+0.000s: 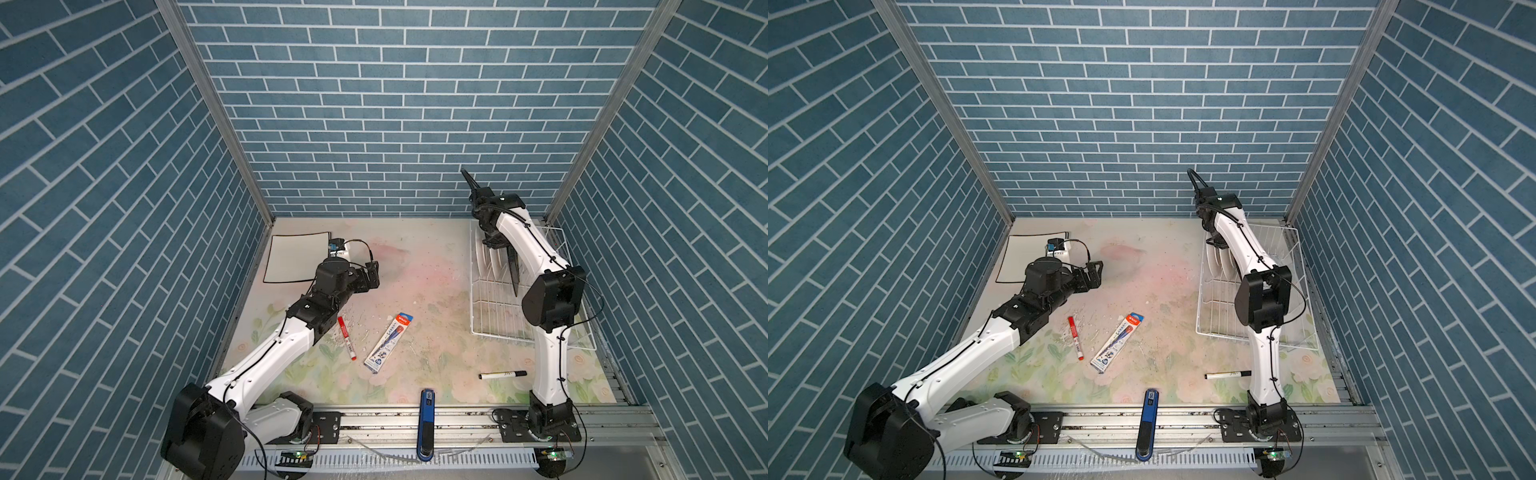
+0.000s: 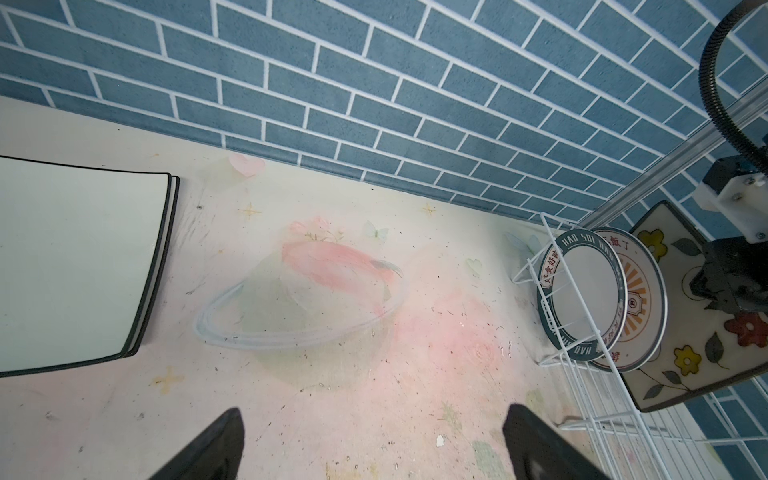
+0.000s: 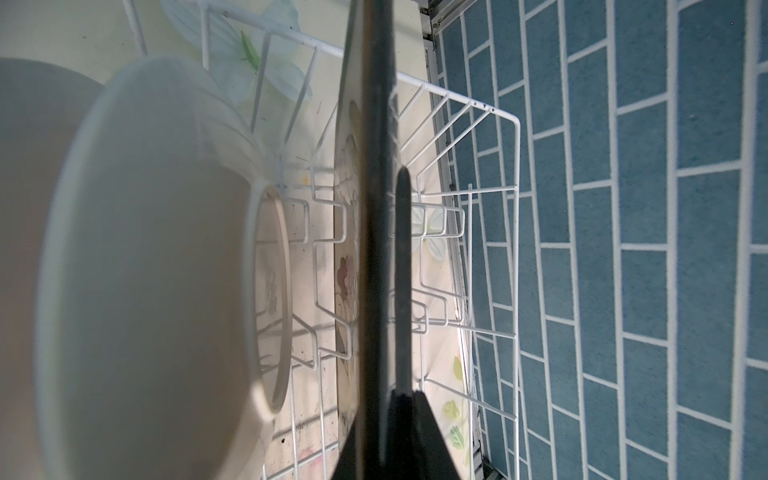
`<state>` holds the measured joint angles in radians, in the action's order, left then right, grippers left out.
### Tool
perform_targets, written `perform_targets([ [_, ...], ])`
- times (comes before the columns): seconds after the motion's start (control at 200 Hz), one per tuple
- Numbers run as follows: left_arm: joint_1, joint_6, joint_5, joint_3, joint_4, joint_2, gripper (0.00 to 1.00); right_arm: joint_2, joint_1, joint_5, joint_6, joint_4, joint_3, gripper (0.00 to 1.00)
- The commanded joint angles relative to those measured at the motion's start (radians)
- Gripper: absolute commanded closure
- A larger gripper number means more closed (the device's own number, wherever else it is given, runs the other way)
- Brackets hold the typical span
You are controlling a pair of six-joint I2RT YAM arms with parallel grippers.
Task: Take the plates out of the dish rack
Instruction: 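Close the right gripper on the top edge of the flowered square plate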
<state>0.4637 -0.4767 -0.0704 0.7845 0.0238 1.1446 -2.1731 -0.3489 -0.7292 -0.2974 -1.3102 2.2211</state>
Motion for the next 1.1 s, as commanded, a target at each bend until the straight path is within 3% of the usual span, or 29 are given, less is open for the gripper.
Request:
perform_targets([
  [0.0,0.007,-0.002,-0.014,-0.01,-0.008,-0.022,0.01,0.086,-0.016,-0.084,-0.022,-0.003,0.056,1.0],
  [1.096,0.006,-0.009,-0.014,-0.008,-0.009,-0.028,0.01,0.125,-0.081,-0.178,0.048,-0.046,0.185,1.0],
])
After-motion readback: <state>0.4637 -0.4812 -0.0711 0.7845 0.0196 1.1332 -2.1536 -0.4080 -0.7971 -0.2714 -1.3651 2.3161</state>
